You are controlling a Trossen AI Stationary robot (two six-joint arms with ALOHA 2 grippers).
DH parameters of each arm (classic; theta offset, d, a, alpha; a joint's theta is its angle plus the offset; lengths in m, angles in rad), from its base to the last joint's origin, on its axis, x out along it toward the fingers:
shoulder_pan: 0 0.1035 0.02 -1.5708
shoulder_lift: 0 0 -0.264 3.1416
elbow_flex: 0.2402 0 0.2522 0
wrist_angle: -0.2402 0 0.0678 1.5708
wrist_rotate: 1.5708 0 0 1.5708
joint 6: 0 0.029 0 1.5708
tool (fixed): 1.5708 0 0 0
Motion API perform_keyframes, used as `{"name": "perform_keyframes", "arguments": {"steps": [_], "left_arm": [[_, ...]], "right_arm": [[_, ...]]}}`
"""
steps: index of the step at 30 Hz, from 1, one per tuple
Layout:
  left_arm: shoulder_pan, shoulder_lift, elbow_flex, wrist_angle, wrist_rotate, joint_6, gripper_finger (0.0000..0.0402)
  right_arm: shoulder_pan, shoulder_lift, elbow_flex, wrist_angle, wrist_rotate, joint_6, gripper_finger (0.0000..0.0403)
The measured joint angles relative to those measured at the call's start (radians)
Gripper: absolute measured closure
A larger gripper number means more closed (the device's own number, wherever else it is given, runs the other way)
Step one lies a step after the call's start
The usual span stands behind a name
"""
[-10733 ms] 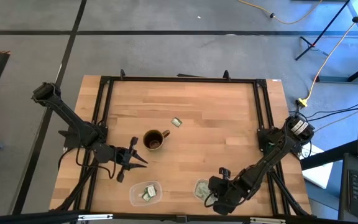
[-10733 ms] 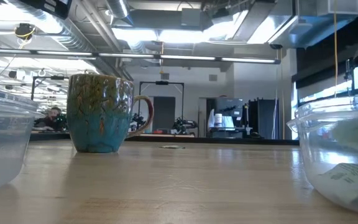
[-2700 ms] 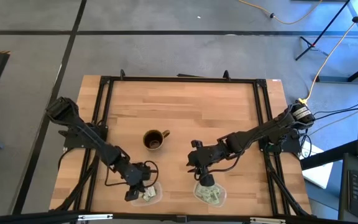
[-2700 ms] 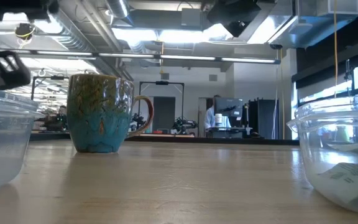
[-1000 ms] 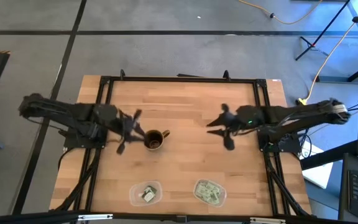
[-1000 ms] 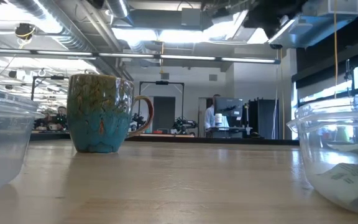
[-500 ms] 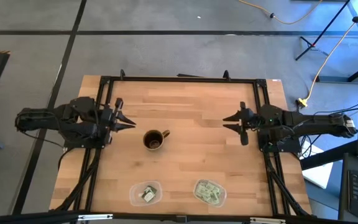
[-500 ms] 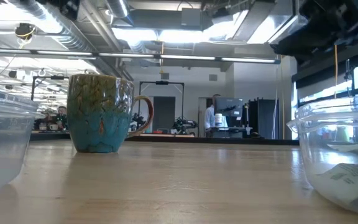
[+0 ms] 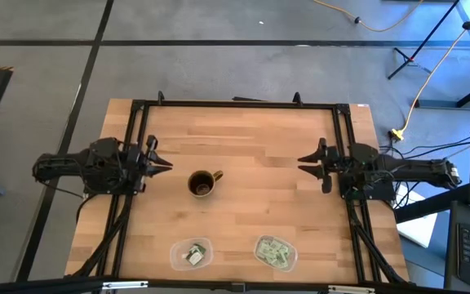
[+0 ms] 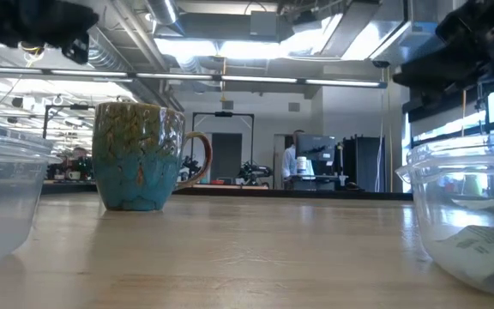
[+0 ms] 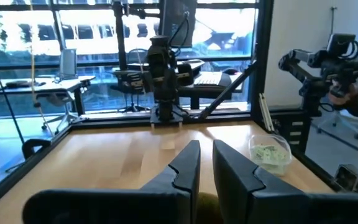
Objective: Pick and place items into bin
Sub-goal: Return to Home Position
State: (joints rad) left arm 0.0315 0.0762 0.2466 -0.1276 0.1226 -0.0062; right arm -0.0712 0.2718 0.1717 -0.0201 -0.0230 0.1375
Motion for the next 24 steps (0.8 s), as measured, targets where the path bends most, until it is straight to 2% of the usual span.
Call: {"name": "perform_keyframes", "arguments": {"steps": [4,14,24], "left_arm": [[0.000,-0.076,-0.072,0.010,-0.030,-0.001,0.0366],[0.000,-0.076,-0.154,0.121,-0.090,-0.018,0.0366],[0.000,-0.076,-0.239,0.186,-0.158,-0.041,0.0368]], "right_arm": [[0.000,-0.065,-0.045,0.026,0.001,0.004,0.0276],[0.000,-0.215,-0.161,0.068,0.006,0.044,0.0276],[0.000,-0.264,-0.165,0.050,0.014,0.045,0.0276]]}}
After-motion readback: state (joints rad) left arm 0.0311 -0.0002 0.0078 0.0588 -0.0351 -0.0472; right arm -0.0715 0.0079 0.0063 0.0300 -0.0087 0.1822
